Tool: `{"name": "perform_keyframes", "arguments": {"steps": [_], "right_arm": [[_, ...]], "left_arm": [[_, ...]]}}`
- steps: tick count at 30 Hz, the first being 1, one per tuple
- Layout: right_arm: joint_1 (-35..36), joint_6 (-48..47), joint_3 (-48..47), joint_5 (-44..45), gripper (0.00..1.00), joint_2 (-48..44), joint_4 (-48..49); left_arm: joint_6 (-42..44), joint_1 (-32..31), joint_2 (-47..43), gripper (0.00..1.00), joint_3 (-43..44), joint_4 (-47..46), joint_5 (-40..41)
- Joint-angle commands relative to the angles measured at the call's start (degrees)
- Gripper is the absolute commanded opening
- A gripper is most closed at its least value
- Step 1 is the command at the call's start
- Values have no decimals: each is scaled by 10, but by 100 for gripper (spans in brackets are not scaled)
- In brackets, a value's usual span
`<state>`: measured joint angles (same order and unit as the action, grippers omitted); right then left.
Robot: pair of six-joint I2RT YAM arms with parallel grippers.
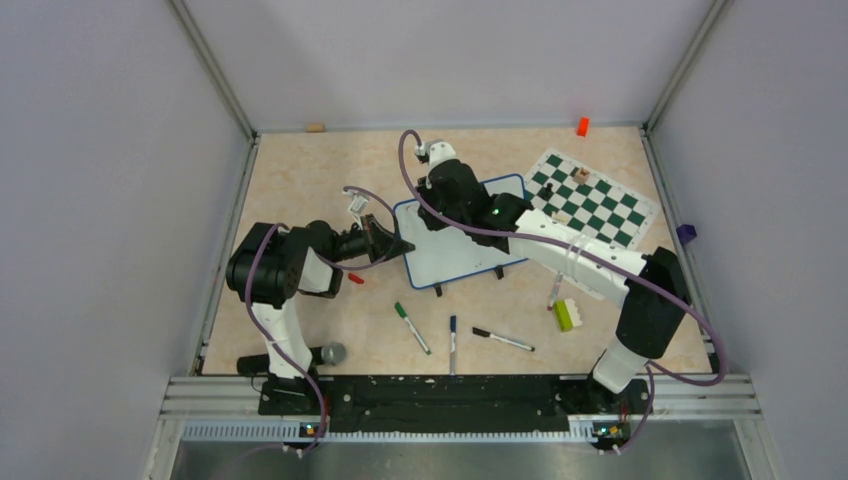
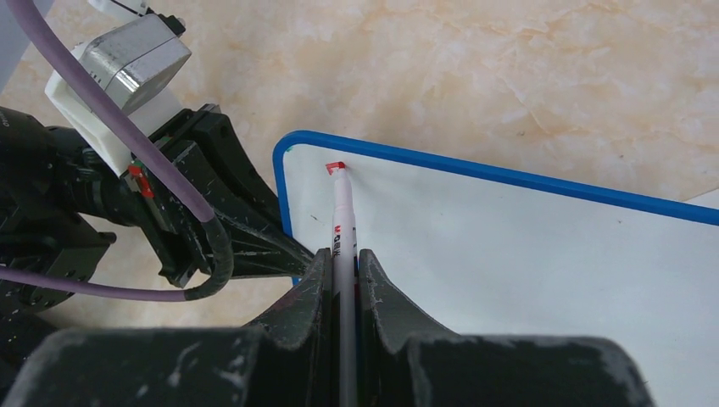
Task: Write a sentence on the whiteboard
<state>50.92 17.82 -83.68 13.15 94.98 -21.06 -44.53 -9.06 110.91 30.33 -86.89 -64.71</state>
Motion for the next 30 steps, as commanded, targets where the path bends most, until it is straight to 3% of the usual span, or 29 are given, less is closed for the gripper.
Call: {"name": "perform_keyframes", "arguments": {"steps": [1, 12, 30], "right_arm": [[2, -16, -4, 50, 0, -19, -4], [2, -18, 3, 66, 0, -29, -8], [2, -20, 16, -24, 0, -68, 24]], "left_arm": [[27, -5, 0, 0, 1, -59, -44], [29, -5, -1, 0, 1, -59, -43], [28, -5, -2, 0, 1, -59, -44]]}}
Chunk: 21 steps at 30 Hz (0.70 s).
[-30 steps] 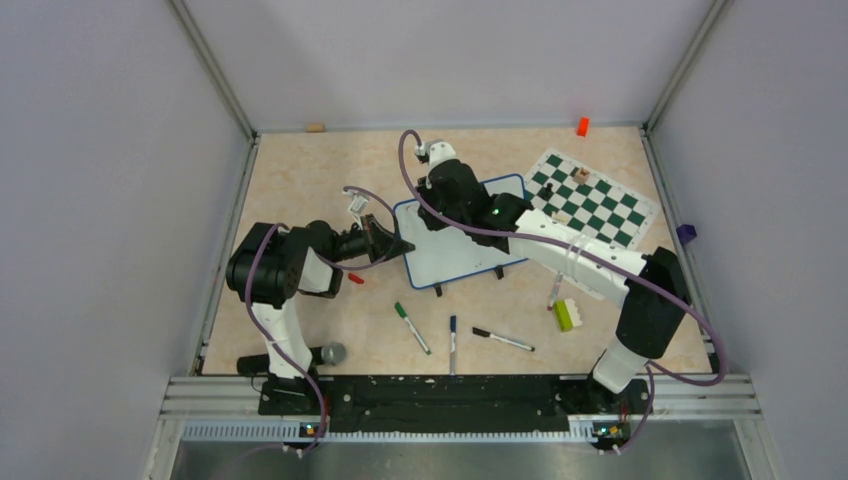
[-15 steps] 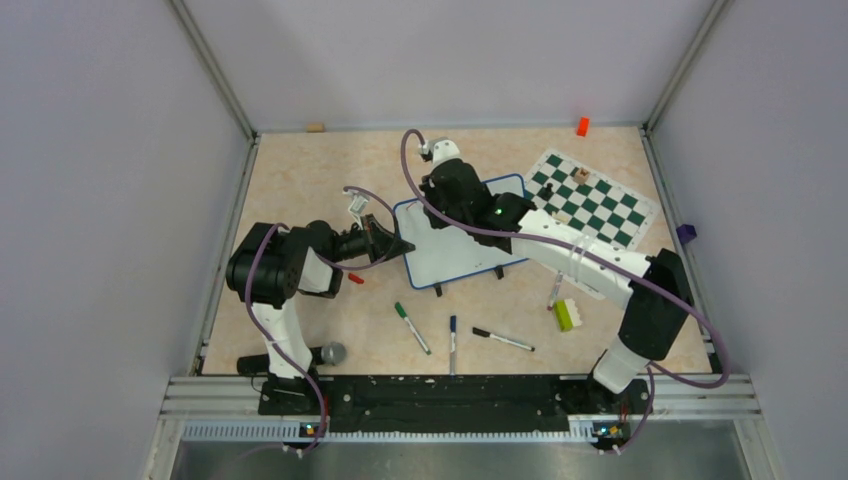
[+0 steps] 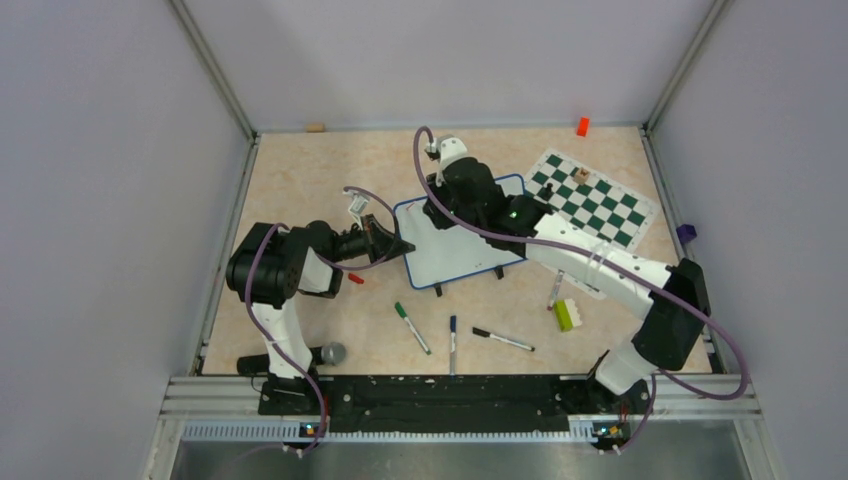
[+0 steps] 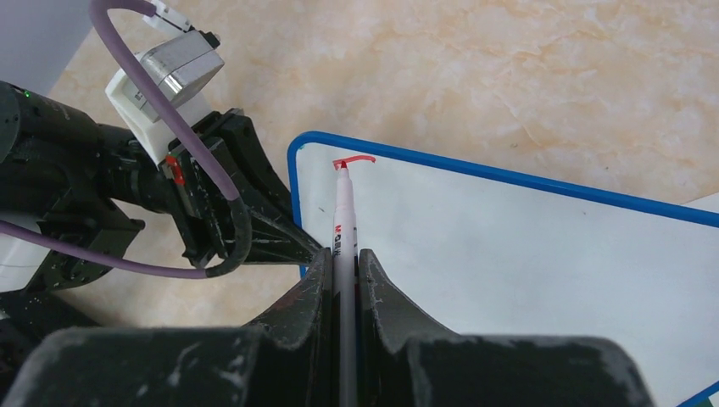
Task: Write a sentence on the whiteboard
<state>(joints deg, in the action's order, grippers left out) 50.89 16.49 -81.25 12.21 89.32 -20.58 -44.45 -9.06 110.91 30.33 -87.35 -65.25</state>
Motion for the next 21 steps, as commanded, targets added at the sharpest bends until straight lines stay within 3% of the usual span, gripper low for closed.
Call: {"name": "perform_keyframes", "arguments": {"steps": [1, 21], "right_arm": [[2, -7, -12, -15, 0, -7, 18], [3, -4, -29, 12, 0, 30, 10]], "left_arm": [[27, -5, -2, 0, 0, -55, -38], [28, -4, -4, 0, -1, -55, -39]]}}
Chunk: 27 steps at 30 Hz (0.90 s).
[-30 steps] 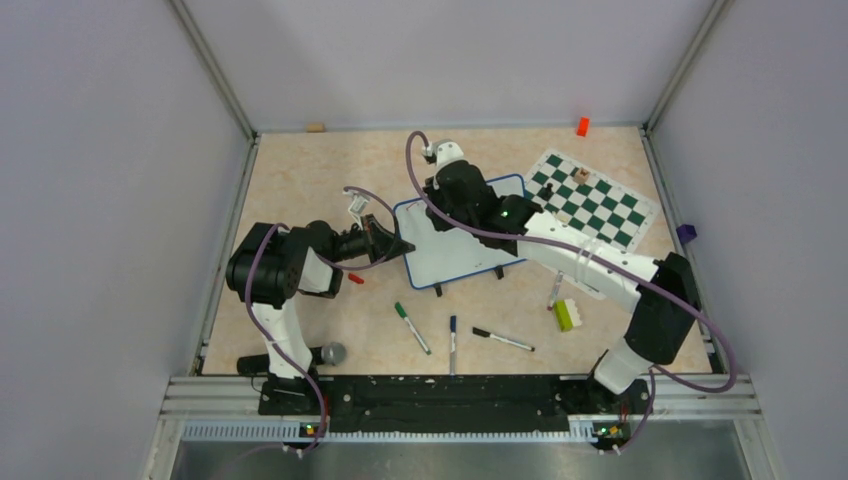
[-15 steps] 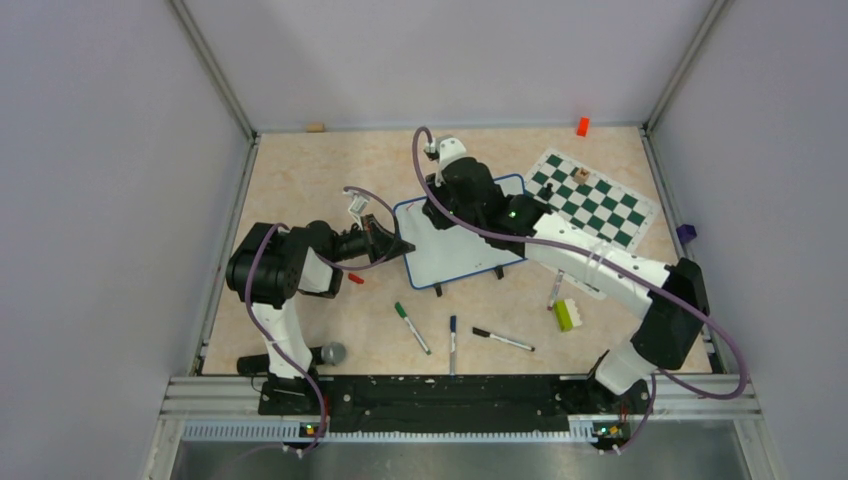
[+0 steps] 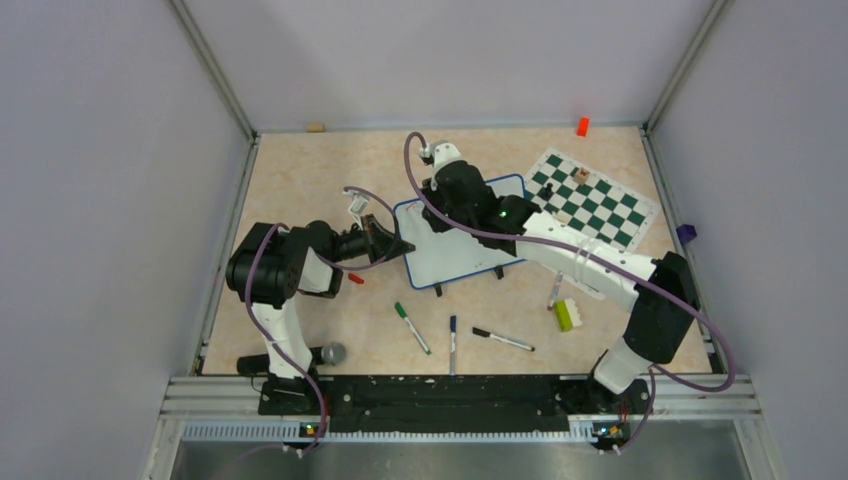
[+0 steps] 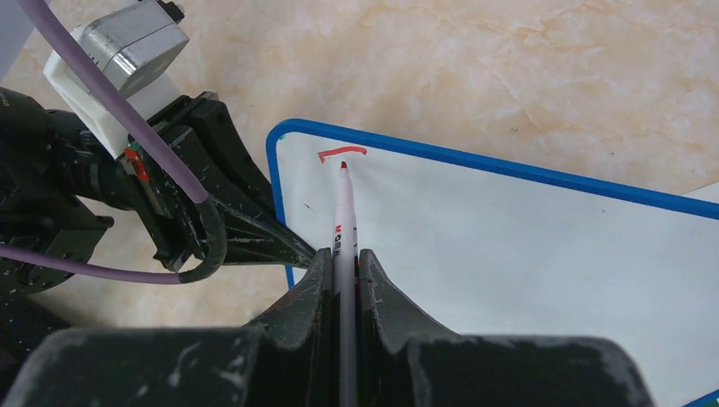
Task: Write a sentence on the whiteboard
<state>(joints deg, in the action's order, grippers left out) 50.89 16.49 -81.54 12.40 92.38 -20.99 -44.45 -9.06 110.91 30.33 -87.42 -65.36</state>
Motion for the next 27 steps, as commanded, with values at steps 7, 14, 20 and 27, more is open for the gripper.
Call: {"name": "perform_keyframes", "arguments": {"steps": [7, 14, 20, 27], "right_arm": [[2, -5, -30, 11, 0, 8, 14], [2, -6, -33, 15, 0, 11, 15], [2, -8, -41, 15, 0, 18, 15], [2, -8, -46, 18, 0, 24, 7]], "left_arm": [[28, -5, -4, 0, 0, -54, -39], [29, -5, -3, 0, 0, -54, -39], [29, -5, -4, 0, 0, -54, -39], [29, -5, -4, 0, 0, -54, -39]]}}
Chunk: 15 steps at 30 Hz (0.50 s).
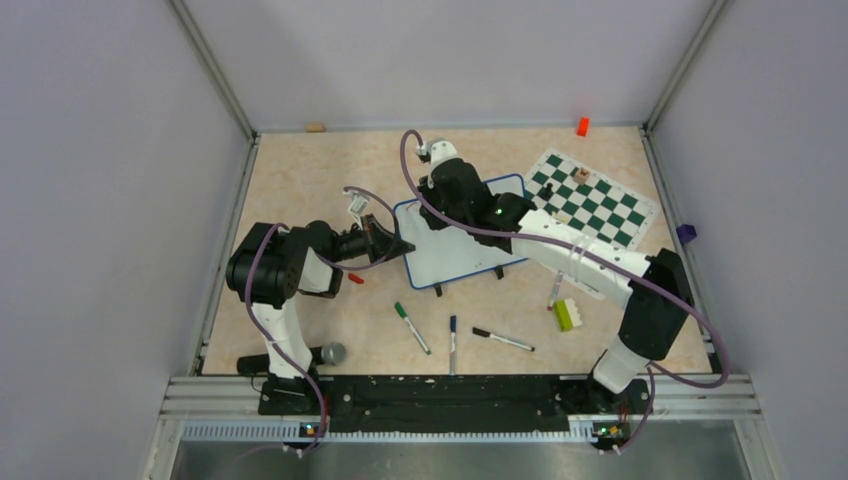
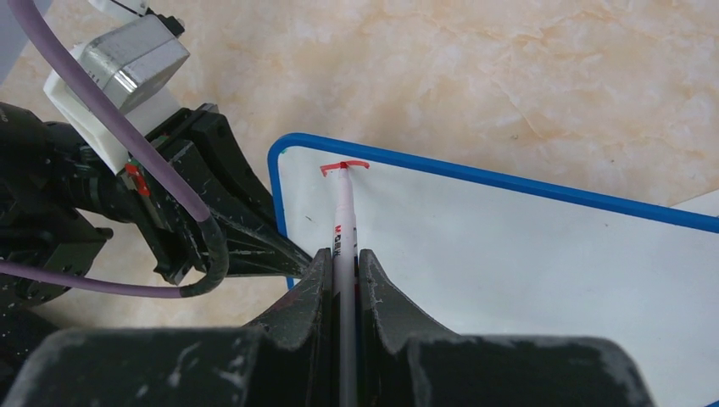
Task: Write a sentence on the whiteboard
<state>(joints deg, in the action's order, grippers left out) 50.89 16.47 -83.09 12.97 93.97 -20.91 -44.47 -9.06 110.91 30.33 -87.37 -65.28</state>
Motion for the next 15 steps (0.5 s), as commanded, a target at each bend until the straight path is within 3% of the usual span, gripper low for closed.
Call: {"name": "perform_keyframes", "arguments": {"steps": [1, 15], "right_arm": [[2, -7, -30, 15, 0, 8, 4], [3, 1, 17, 17, 0, -18, -6]], "left_arm": [[29, -5, -3, 0, 0, -54, -41], [30, -5, -2, 0, 1, -54, -41]]}}
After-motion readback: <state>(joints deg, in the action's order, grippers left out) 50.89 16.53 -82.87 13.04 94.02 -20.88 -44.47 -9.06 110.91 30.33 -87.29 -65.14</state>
